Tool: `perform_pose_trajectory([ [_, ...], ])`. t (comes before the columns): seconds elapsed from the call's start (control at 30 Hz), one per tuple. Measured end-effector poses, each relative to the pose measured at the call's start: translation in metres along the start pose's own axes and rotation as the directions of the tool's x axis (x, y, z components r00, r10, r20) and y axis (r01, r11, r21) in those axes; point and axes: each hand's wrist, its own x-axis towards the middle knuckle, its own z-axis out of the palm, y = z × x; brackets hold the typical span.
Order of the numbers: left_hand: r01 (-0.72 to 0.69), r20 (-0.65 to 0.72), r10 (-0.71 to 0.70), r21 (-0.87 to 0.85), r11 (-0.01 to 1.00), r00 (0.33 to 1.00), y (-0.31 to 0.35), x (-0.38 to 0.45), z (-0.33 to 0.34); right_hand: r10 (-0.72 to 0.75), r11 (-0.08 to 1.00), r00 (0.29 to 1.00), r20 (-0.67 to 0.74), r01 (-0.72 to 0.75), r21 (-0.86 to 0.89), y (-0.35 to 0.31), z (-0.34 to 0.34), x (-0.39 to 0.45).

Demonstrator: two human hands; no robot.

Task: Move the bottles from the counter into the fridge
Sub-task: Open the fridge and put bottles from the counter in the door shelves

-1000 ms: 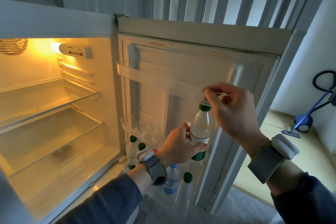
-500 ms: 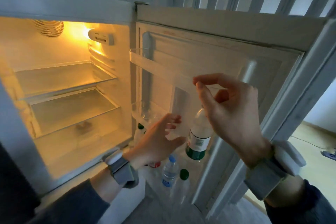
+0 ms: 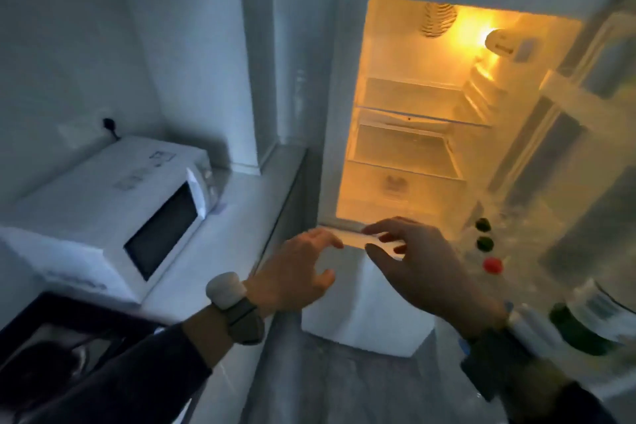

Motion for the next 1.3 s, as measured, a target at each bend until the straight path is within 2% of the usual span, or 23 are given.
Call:
perform_pose_trajectory([
  [0.03, -0.008, -0.023, 0.008, 0.01, 1.0, 1.0, -0.003, -0.005, 0.0, 0.03, 1.0, 0.999, 0.024, -0.03, 0.004, 0.003, 0.006, 0.0],
  [0.13, 0.202, -0.101, -0.2, 0.007, 0.979, 0.975, -0.046, -0.079, -0.021, -0.144, 0.989, 0.978, 0.152, 0.136, 0.06, -0.036, 0.058, 0.006],
  [0.17, 0.2, -0.114, -0.198, 0.003, 0.98, 0.974, -0.048, -0.084, -0.02, -0.124, 0.991, 0.974, 0.187, 0.114, 0.063, -0.036, 0.061, 0.007],
  [0.23, 0.319, -0.157, -0.314, 0.003, 0.948, 0.936, -0.068, -0.145, -0.032, -0.247, 0.968, 0.928, 0.28, 0.222, 0.116, -0.076, 0.096, 0.004],
  [0.3, 0.379, -0.19, -0.374, -0.013, 0.925, 0.908, -0.075, -0.179, -0.035, -0.274, 0.96, 0.896, 0.348, 0.232, 0.158, -0.097, 0.115, -0.001],
  [0.37, 0.508, -0.299, -0.496, -0.042, 0.86, 0.815, -0.087, -0.255, -0.046, -0.366, 0.927, 0.823, 0.434, 0.284, 0.243, -0.151, 0.152, -0.019],
  [0.4, 0.522, -0.322, -0.503, -0.032, 0.852, 0.802, -0.09, -0.264, -0.045, -0.382, 0.918, 0.812, 0.441, 0.281, 0.279, -0.156, 0.158, -0.02],
  [0.43, 0.576, -0.341, -0.551, -0.033, 0.817, 0.762, -0.091, -0.298, -0.048, -0.447, 0.889, 0.771, 0.453, 0.328, 0.32, -0.179, 0.175, -0.03],
  [0.47, 0.624, -0.342, -0.596, -0.034, 0.78, 0.727, -0.09, -0.33, -0.05, -0.511, 0.854, 0.733, 0.449, 0.373, 0.362, -0.199, 0.192, -0.042],
  [0.5, 0.637, -0.341, -0.613, -0.051, 0.769, 0.713, -0.091, -0.339, -0.048, -0.524, 0.845, 0.727, 0.444, 0.379, 0.376, -0.204, 0.197, -0.045],
  [0.73, 0.814, -0.373, -0.787, -0.122, 0.567, 0.492, -0.068, -0.524, -0.033, -0.633, 0.77, 0.532, 0.562, 0.355, 0.531, -0.299, 0.268, -0.165],
  [0.87, 0.864, -0.379, -0.844, -0.181, 0.47, 0.38, -0.049, -0.588, -0.018, -0.665, 0.747, 0.455, 0.592, 0.385, 0.542, -0.325, 0.287, -0.217],
  [0.97, 0.895, -0.396, -0.888, -0.269, 0.356, 0.235, -0.028, -0.638, -0.002, -0.702, 0.711, 0.352, 0.619, 0.399, 0.579, -0.347, 0.295, -0.26],
  [1.1, 0.91, -0.426, -0.896, -0.31, 0.276, 0.126, -0.005, -0.666, 0.005, -0.733, 0.672, 0.264, 0.627, 0.428, 0.604, -0.36, 0.306, -0.289],
  [1.23, 0.902, -0.489, -0.867, -0.409, 0.136, -0.091, 0.038, -0.7, 0.028, -0.774, 0.58, 0.08, 0.628, 0.486, 0.653, -0.382, 0.31, -0.322],
  [1.3, 0.896, -0.482, -0.863, -0.435, 0.086, -0.151, 0.052, -0.712, 0.04, -0.786, 0.556, 0.039, 0.617, 0.48, 0.678, -0.386, 0.311, -0.335],
])
